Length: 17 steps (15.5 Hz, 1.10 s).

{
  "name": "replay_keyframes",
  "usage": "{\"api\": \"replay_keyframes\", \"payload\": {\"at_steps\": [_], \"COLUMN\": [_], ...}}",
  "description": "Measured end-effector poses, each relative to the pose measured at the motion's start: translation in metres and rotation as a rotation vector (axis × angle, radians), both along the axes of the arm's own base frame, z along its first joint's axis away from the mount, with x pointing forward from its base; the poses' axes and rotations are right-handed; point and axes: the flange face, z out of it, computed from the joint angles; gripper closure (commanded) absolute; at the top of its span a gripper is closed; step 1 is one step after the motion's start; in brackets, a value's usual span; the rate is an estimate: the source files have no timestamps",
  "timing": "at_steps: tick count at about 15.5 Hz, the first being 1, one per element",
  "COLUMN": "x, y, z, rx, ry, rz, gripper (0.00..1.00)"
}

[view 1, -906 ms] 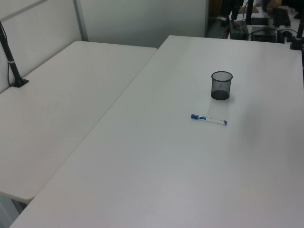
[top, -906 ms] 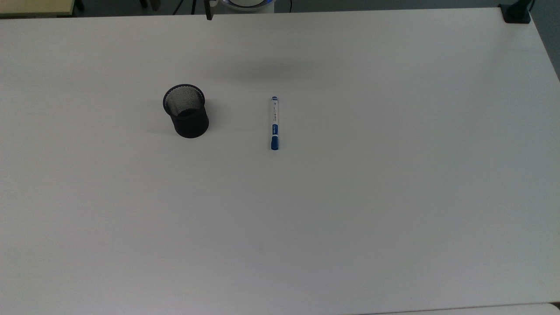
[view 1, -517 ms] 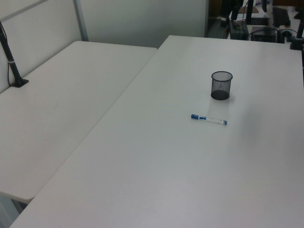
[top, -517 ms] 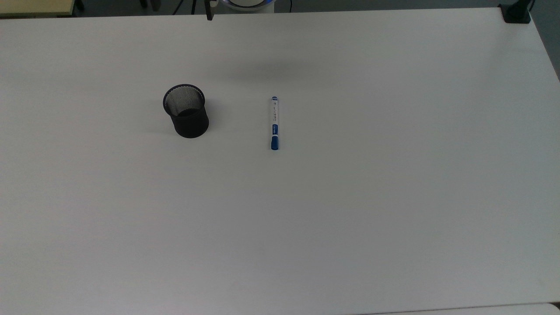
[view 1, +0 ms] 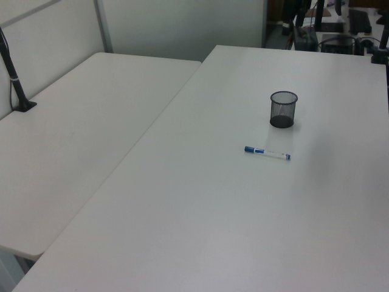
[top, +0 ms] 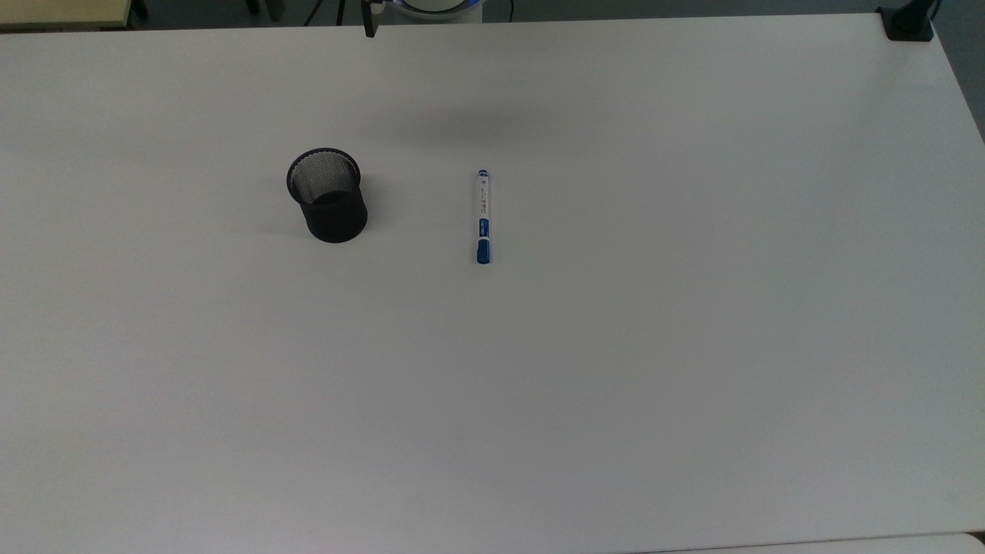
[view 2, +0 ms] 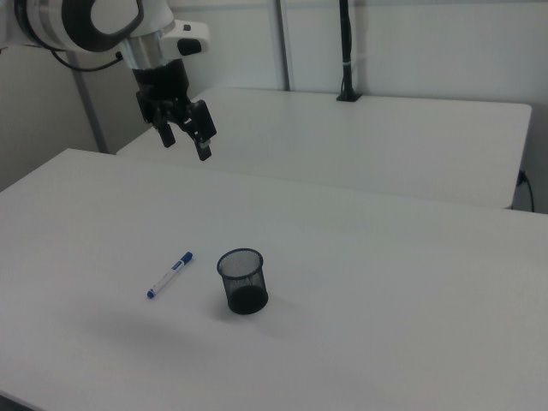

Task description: Insert the marker

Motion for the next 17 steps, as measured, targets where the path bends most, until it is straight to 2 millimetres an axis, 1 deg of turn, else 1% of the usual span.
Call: {"api": "replay_keyframes", "payload": {"at_steps": [3, 4, 6, 8, 10, 13, 15, 17], "x": [0.0, 0.0, 0.001, 0.007, 0.014, 0.031, 0.039, 0.044], "y": [0.0, 0.001, 0.006, 0.024, 0.05, 0.079, 0.088, 0.091], "z": [-0.003, -0.006, -0.021, -0.041, -0.062, -0.102, -0.129, -0.151], "rx": [-0.008, -0.011, -0.013, -0.012, -0.01, -0.011, -0.008, -0.007], "ry": [0.012, 0.021, 0.05, 0.089, 0.125, 0.096, 0.067, 0.051], "rz": [0.081, 0.11, 0.171, 0.221, 0.267, 0.29, 0.273, 0.272], "gripper": [0.0, 0.0, 0.0, 0.0, 0.0, 0.0, 0.0, 0.01]}}
